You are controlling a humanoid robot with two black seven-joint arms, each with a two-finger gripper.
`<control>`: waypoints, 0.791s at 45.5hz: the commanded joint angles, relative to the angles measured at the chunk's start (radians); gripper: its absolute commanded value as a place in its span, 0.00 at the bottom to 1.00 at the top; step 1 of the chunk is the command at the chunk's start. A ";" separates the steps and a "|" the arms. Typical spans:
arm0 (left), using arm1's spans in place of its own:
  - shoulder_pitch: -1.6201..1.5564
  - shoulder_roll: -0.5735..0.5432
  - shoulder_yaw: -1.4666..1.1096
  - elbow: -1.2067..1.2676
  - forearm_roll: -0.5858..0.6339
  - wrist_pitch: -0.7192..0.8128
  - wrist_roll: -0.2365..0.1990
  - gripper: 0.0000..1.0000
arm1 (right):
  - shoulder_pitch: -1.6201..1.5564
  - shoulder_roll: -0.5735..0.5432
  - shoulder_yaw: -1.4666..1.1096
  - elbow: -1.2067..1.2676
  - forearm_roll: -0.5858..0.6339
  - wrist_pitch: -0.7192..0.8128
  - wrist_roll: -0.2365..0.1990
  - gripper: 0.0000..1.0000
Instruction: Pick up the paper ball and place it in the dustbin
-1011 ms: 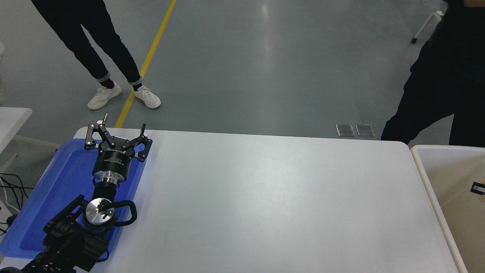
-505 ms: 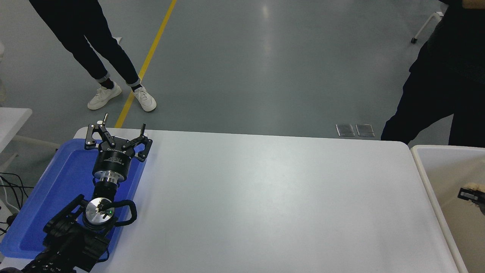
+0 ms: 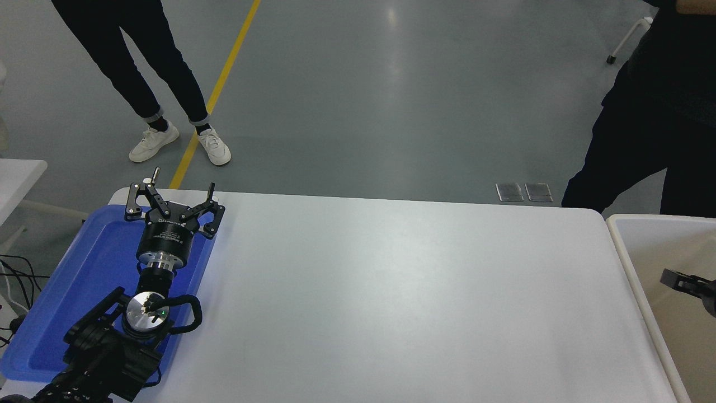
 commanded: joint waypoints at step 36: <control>0.000 0.000 0.001 0.000 0.000 0.000 0.000 1.00 | 0.219 0.105 0.886 0.207 0.252 0.011 0.005 1.00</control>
